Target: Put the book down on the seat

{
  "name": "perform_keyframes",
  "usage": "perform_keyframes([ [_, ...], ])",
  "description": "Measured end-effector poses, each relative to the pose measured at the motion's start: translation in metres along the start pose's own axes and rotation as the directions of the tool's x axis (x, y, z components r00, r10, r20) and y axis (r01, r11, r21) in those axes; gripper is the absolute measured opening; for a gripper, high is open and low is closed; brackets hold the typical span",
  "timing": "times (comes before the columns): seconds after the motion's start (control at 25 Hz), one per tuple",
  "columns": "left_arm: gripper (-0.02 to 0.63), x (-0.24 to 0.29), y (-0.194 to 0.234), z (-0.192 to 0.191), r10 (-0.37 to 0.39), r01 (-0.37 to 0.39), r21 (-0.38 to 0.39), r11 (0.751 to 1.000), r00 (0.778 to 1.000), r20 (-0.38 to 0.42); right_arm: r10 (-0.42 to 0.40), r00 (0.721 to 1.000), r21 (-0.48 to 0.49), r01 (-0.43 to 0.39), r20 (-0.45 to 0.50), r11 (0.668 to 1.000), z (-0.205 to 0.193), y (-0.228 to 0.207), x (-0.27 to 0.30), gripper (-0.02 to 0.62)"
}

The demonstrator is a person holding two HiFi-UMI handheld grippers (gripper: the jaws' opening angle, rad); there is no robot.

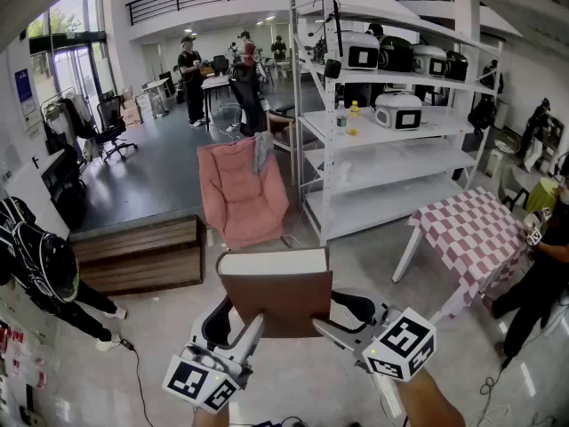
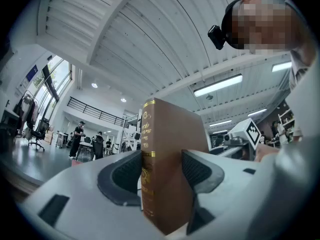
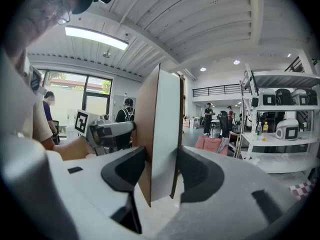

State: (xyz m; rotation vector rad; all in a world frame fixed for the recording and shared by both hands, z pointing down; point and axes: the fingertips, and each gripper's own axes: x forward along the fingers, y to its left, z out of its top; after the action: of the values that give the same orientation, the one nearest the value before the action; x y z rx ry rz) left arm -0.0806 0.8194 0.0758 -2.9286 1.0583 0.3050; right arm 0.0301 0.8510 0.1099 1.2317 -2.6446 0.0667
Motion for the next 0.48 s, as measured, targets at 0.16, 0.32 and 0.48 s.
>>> perform_keyframes([
  [0.16, 0.244, 0.0, 0.012, -0.001, -0.002, 0.002, -0.001, 1.0, 1.0, -0.001, -0.001, 1.0, 0.002, 0.001, -0.004, 1.0, 0.001, 0.0, 0.012, 0.201],
  [0.32, 0.244, 0.003, 0.023, -0.002, -0.005, 0.005, -0.003, 1.0, 1.0, 0.0, -0.007, 1.0, 0.004, 0.007, -0.011, 1.0, 0.001, -0.003, 0.022, 0.199],
  [0.48, 0.244, 0.005, 0.032, 0.0, -0.007, 0.007, 0.01, 1.0, 1.0, 0.006, -0.007, 1.0, 0.001, 0.007, -0.015, 1.0, 0.001, -0.004, 0.032, 0.2],
])
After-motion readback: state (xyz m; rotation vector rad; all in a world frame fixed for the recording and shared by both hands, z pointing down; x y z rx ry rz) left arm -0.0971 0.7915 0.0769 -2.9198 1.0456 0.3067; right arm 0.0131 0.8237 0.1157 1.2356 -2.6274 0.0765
